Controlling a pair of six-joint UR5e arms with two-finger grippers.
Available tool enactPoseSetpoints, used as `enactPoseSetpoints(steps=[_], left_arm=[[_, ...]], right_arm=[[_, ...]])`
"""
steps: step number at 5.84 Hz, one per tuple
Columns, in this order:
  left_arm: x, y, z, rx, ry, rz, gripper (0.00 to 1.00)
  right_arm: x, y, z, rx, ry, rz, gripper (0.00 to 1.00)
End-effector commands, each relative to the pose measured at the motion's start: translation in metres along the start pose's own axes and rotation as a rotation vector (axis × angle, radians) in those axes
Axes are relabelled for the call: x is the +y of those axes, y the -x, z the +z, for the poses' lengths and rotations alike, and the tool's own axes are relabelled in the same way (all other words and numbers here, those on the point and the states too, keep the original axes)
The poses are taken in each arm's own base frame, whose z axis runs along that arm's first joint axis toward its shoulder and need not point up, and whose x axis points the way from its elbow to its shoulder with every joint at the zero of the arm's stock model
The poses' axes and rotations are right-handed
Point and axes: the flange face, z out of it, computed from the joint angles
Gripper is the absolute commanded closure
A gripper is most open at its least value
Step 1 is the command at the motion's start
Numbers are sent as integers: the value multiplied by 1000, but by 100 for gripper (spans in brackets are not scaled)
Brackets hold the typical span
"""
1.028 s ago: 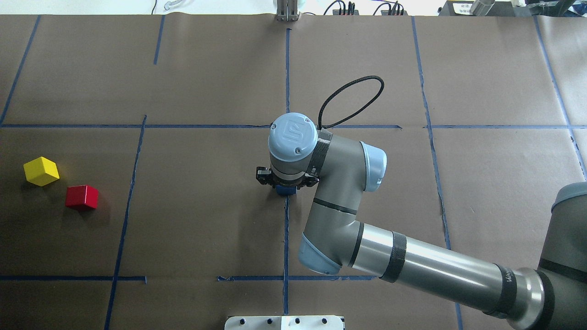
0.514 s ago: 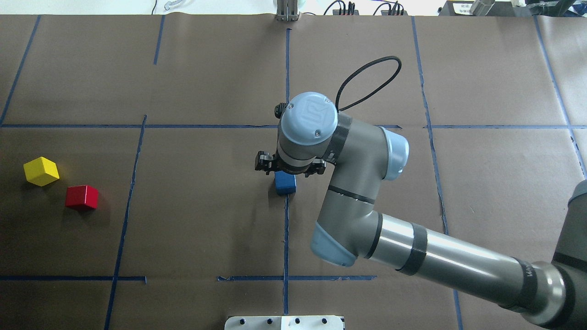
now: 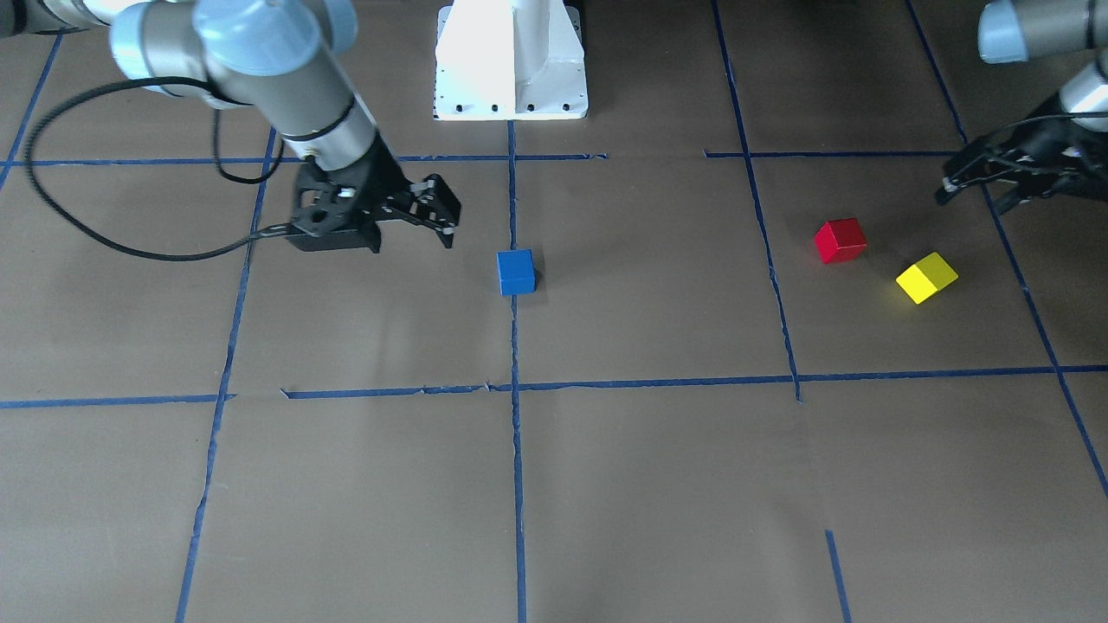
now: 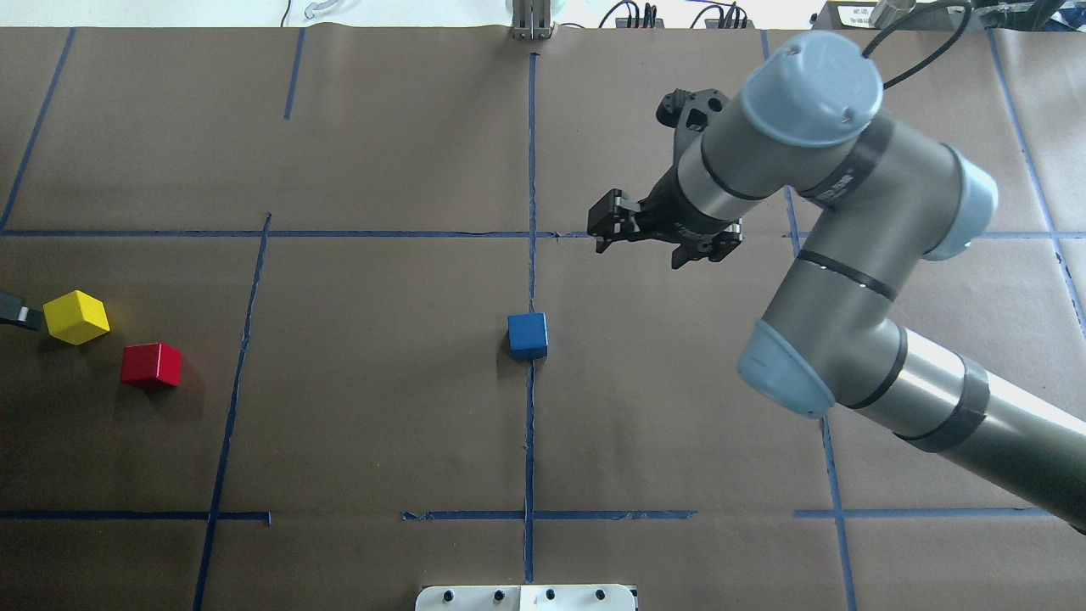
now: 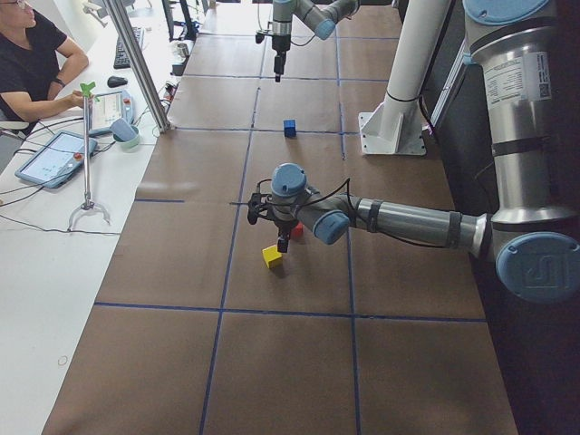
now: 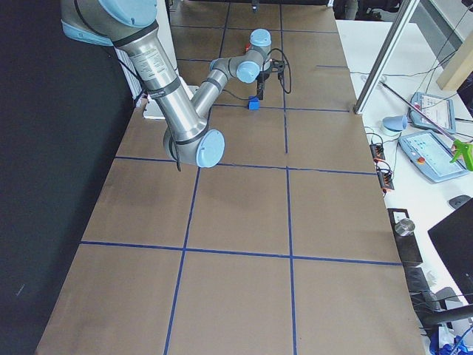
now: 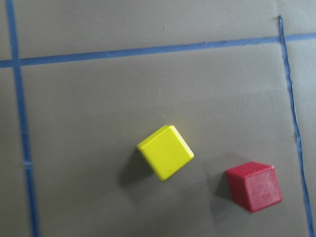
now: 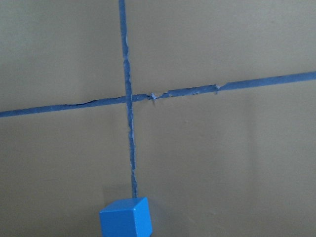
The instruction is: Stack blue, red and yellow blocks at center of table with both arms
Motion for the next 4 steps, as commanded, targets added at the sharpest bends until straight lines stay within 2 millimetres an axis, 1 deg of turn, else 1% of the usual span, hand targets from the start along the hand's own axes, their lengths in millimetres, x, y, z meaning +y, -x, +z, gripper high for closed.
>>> enactPoseSetpoints(steps=[1, 2, 3, 4], left_arm=[[15, -64, 45, 3, 19, -155, 0], [17, -73, 54, -20, -4, -138, 0], [17, -76, 68, -41, -5, -127, 0], [18, -74, 70, -47, -2, -129, 0]], right_arm=[[-4, -24, -11, -1, 4, -5, 0], [-4, -24, -10, 1, 1, -6, 0], [-4, -25, -9, 2, 3, -6, 0], [0, -23, -6, 3, 9, -11, 0]])
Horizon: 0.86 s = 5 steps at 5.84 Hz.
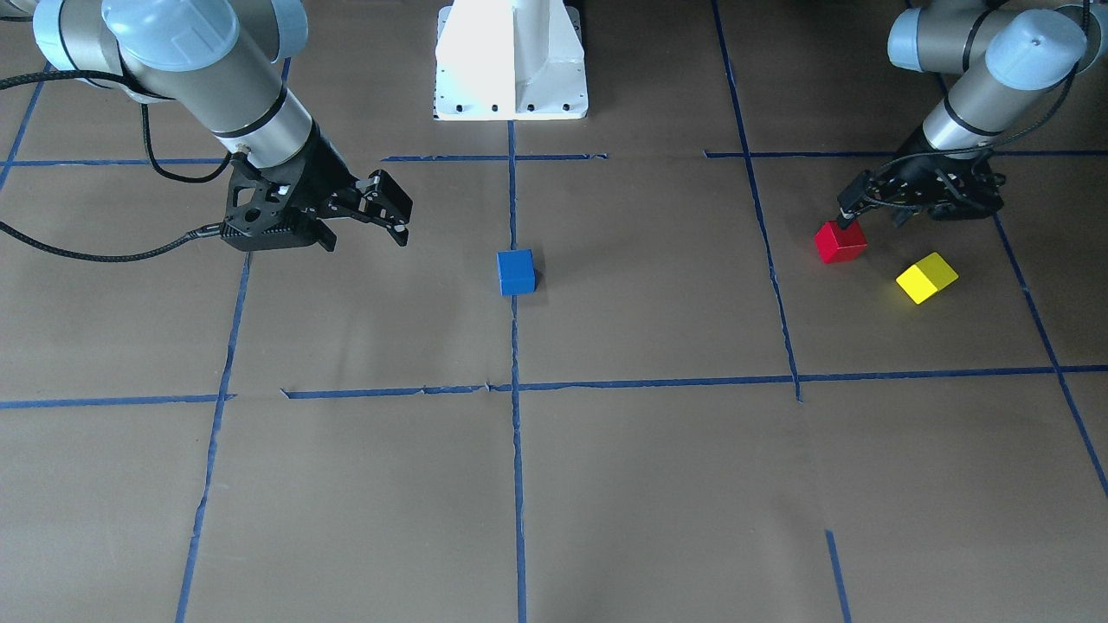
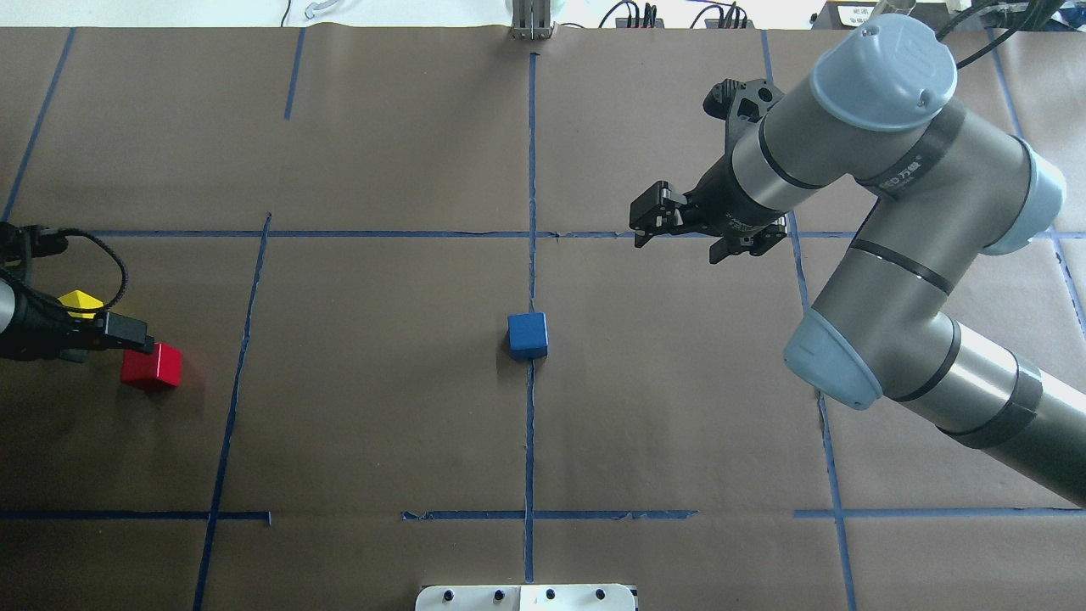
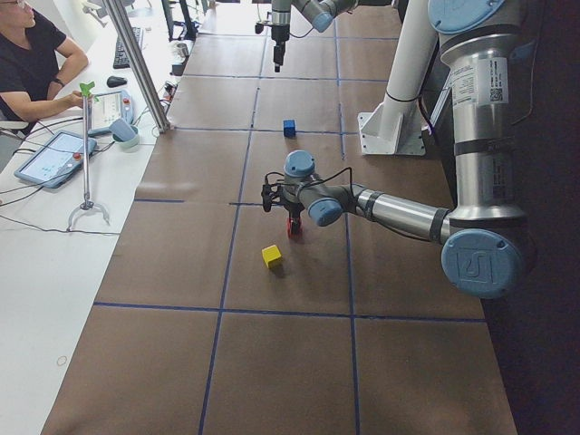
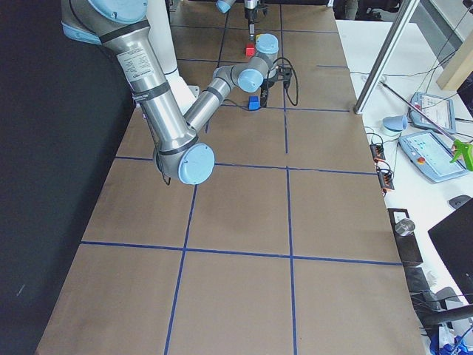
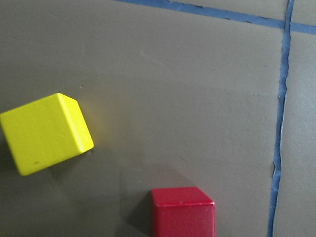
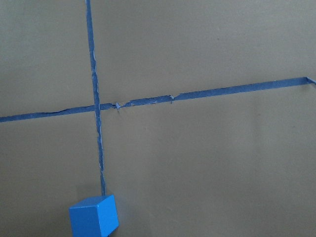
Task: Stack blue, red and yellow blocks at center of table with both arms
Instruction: 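Lower the left gripper onto the red cube and grasp it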
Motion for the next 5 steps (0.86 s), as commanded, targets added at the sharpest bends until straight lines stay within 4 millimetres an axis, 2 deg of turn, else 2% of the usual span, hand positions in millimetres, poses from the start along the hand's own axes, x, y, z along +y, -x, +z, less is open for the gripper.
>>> enactPoseSetpoints(steps=[1, 3, 5], left_arm=[[5, 1, 16, -20, 20, 4, 0], [8, -8, 31, -24, 42, 18, 0], [1, -10, 41, -31, 46, 11, 1]], right_arm=[[6, 2, 7, 9, -2, -8, 0], [8, 2, 9, 9, -1, -11, 0], [9, 2, 10, 10, 2, -10, 0]])
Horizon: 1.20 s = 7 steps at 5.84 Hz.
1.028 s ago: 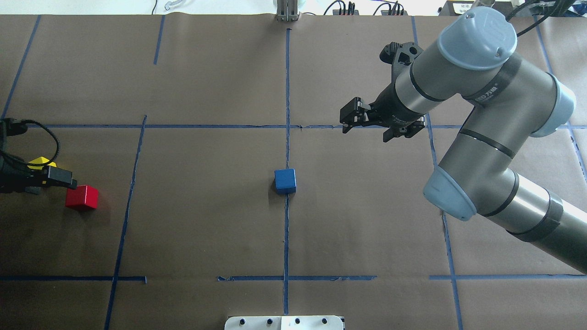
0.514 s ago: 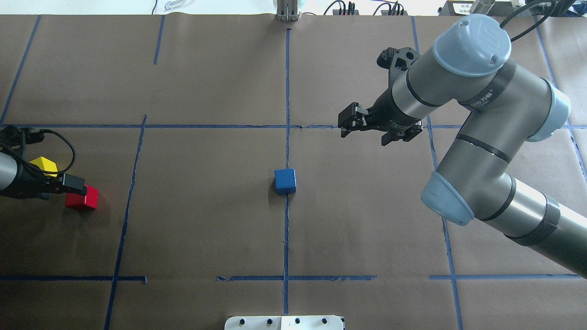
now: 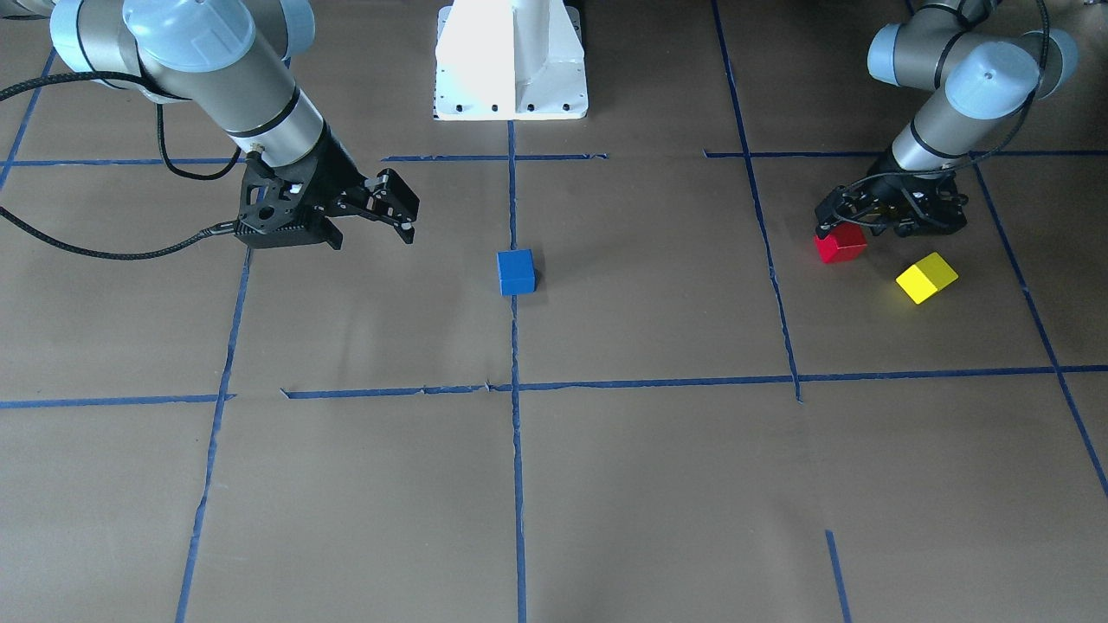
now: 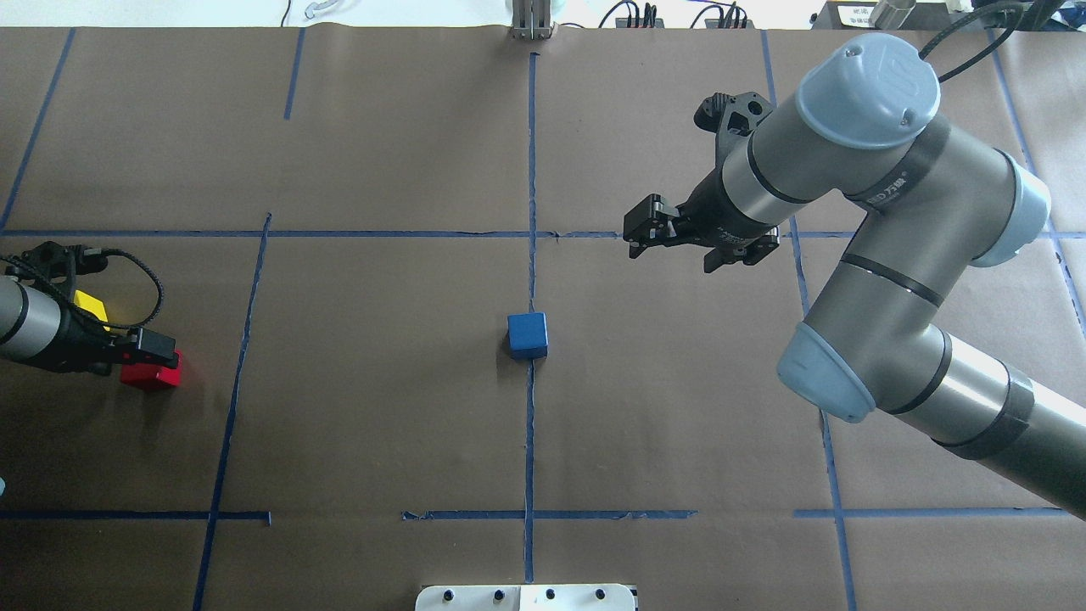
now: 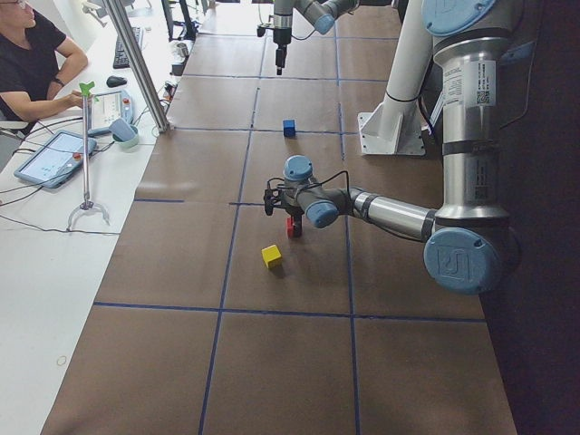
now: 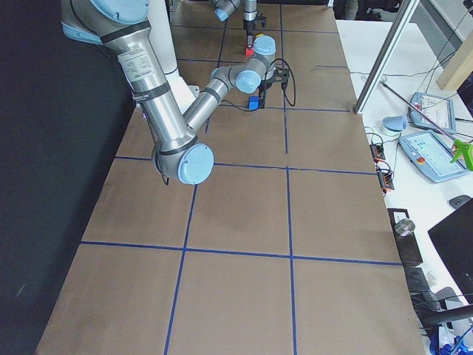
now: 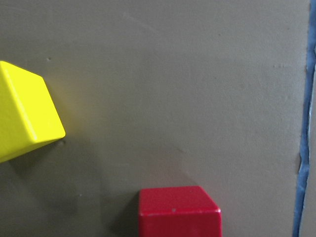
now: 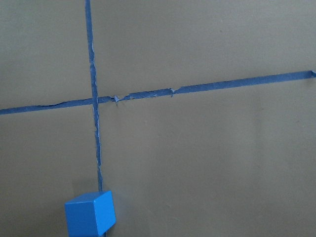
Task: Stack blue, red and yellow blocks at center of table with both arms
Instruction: 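Lower the left gripper onto the red cube and grasp it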
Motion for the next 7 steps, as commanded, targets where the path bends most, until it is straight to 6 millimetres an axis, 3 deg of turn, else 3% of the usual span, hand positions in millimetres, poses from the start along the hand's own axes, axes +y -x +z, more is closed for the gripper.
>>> enactPoseSetpoints(steps=[1, 4, 5, 6, 7], left_arm=[[-2, 1, 8, -9, 8, -3, 10], [-6, -5, 15, -10, 8, 5, 18], [-7, -4, 15, -11, 9, 4, 65], [-12, -21, 11, 12, -3, 17, 100], [-13, -56, -14, 78, -33, 56, 100]], right_arm=[[3, 0, 4, 4, 7, -1, 0], [7, 2, 9, 12, -8, -9, 0], [7, 2, 9, 13, -10, -9, 0], [7, 2, 8, 12, -10, -10, 0], [7, 2, 3, 5, -15, -12, 0]])
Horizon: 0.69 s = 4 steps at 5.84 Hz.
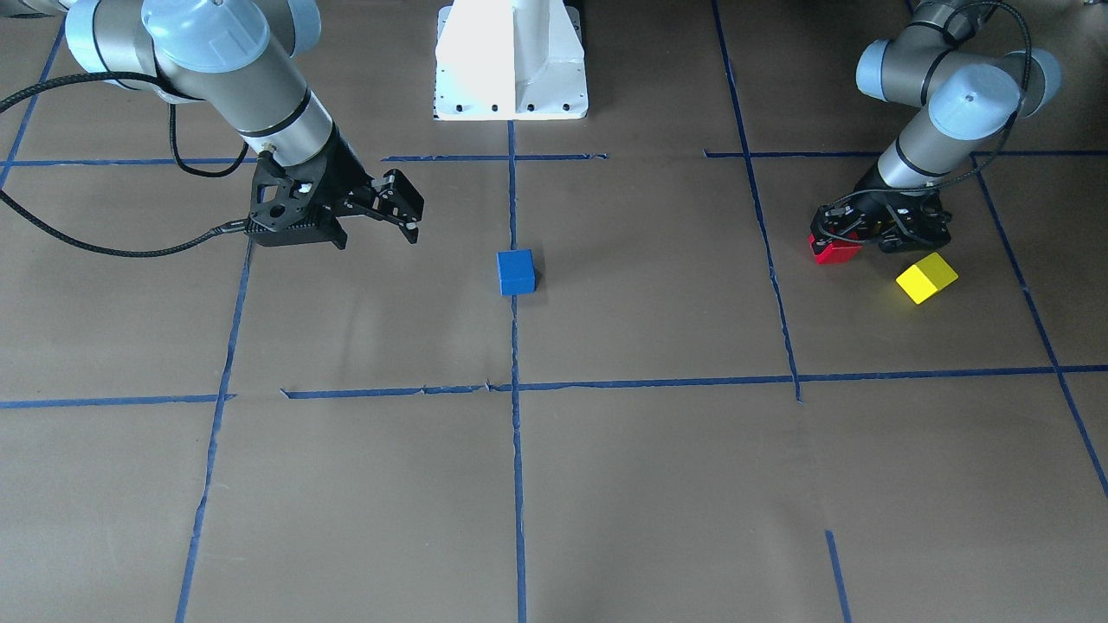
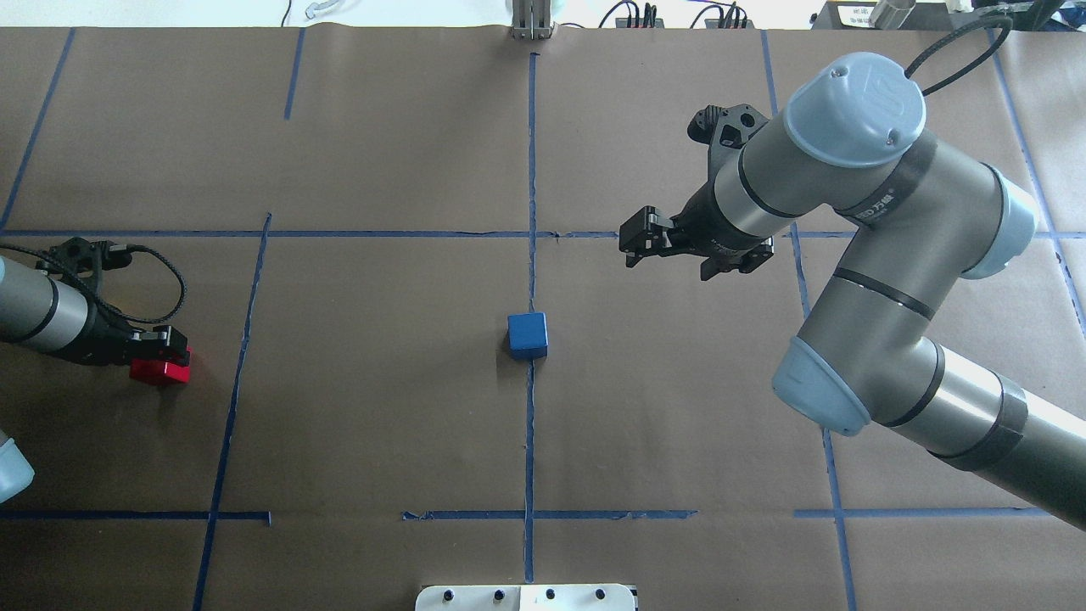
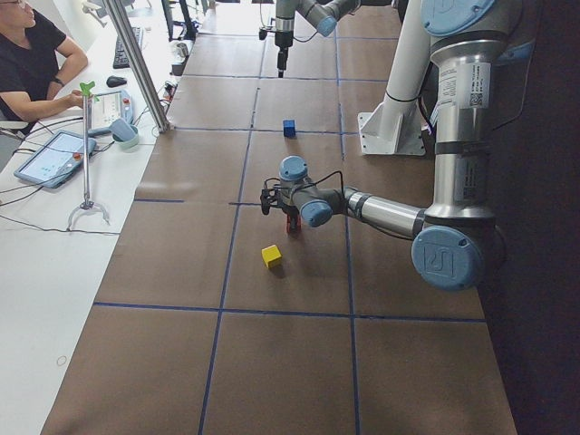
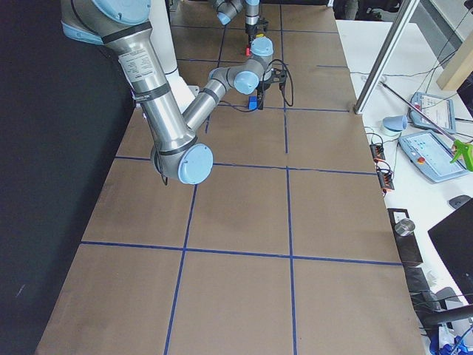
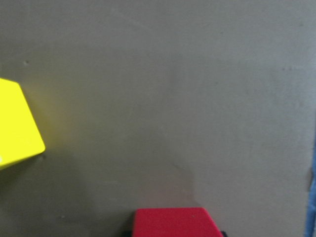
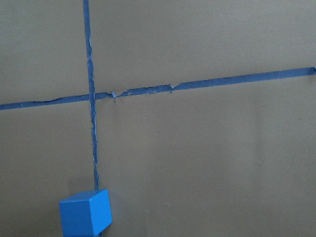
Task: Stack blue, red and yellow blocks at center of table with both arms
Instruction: 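Lower the left gripper onto the red cube and grasp it, then carry the red cube with the left gripper above the blue cube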
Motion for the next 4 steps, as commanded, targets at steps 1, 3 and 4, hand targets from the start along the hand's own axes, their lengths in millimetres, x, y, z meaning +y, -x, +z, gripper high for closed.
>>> enactPoseSetpoints(steps=[1, 3, 4], left_arm=[[-21, -98, -38, 112, -52, 67, 100], [-5, -307, -48, 37, 19, 86, 100], [2, -392, -72, -24, 12, 97, 100]], right_arm=[[14, -24, -14, -3, 2, 0, 0], [9, -61, -30, 16, -18, 18, 0], [5, -70, -32, 26, -24, 28, 0]])
